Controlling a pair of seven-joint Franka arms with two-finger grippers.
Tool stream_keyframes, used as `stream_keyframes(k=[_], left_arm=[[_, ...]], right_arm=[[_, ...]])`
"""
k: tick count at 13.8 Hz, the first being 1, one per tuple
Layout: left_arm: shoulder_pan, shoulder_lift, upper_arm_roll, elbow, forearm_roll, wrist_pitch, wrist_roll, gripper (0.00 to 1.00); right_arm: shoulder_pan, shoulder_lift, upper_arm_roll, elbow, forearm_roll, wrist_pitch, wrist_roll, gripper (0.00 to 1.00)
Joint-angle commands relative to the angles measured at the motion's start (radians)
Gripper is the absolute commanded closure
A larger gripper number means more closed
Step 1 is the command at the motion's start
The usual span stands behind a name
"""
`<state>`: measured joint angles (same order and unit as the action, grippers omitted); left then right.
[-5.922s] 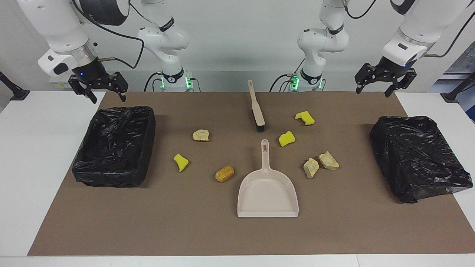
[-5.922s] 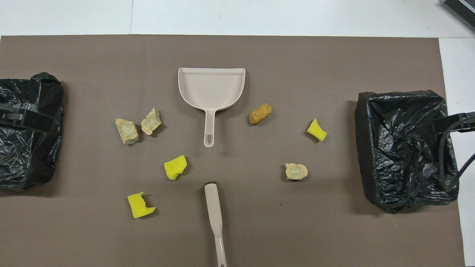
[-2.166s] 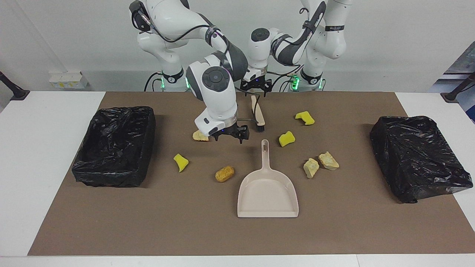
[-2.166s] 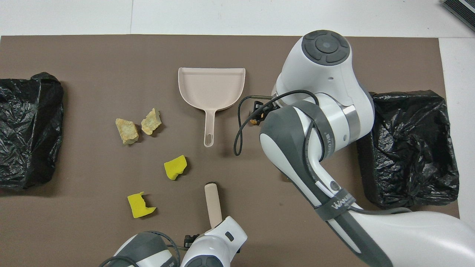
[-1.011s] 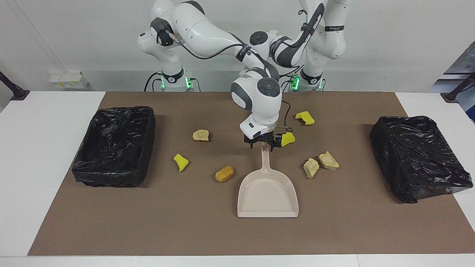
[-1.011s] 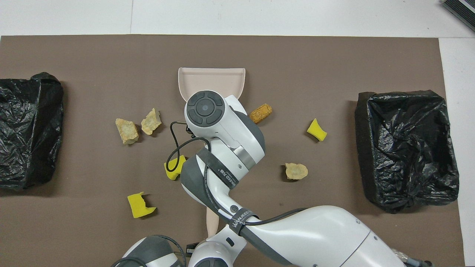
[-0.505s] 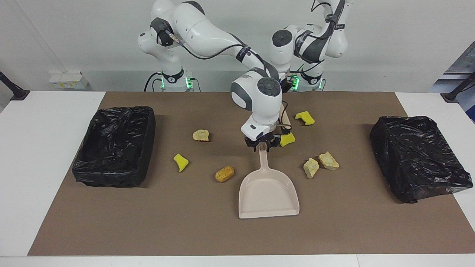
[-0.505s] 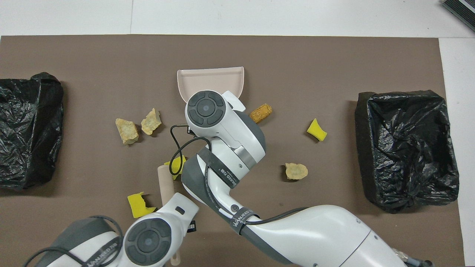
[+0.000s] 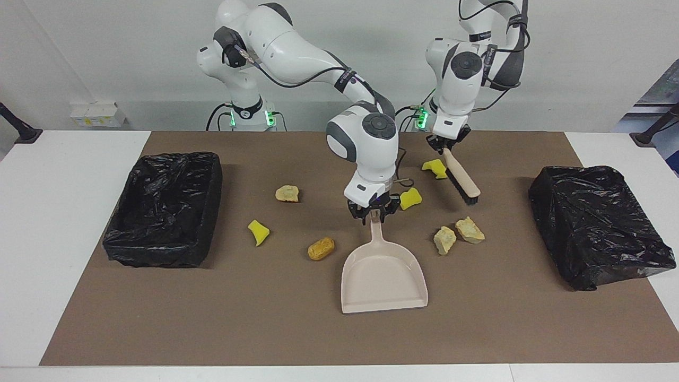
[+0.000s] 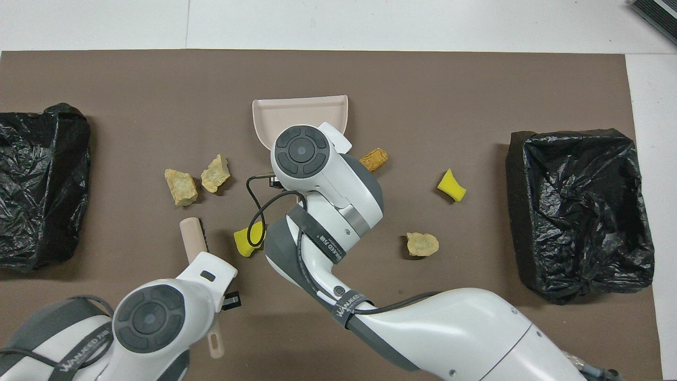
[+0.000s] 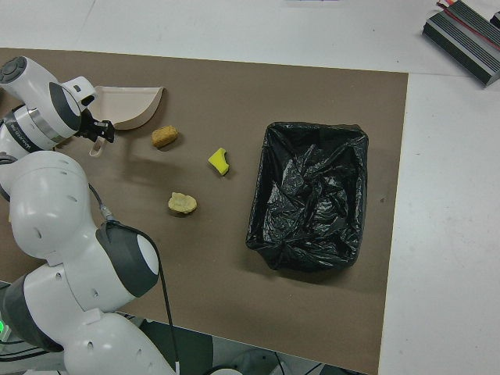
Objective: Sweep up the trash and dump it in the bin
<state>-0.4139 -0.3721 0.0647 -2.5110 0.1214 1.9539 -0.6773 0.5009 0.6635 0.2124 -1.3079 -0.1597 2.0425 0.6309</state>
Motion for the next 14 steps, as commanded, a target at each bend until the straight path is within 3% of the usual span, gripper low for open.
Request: stream_keyframes(k=[1, 5, 6, 12, 14], left_arm=[[0.046, -0.030, -0.013, -0.044, 0.014, -0.024, 0.009, 1.00], [0.055, -0.085, -0.020, -0.118, 0.014, -0.050, -0.007, 1.00], [0.041, -0.102, -0.023, -0.136, 0.014, -0.067, -0.013, 1.00], [-0.195, -0.114, -0.022, -0.178, -0.055, -0.090, -0.387, 1.00], [-0.244, -0.096, -0.022, -0.180, -0.091, -0.090, -0.479, 1.00]], right_arm=[[0.007, 0.008, 0.008, -0.001, -0.020, 0.027, -0.014, 0.48], [0.001, -0.008, 0.010, -0.088, -0.017, 0.094, -0.034, 0.79], [-0.007, -0.013, 0.010, -0.108, -0.017, 0.110, -0.046, 0.98], [-0.028, -0.076, 0.009, -0.109, -0.024, 0.048, -0.137, 1.00], [-0.056, -0.103, 0.007, -0.137, -0.040, 0.018, -0.312, 1.00]])
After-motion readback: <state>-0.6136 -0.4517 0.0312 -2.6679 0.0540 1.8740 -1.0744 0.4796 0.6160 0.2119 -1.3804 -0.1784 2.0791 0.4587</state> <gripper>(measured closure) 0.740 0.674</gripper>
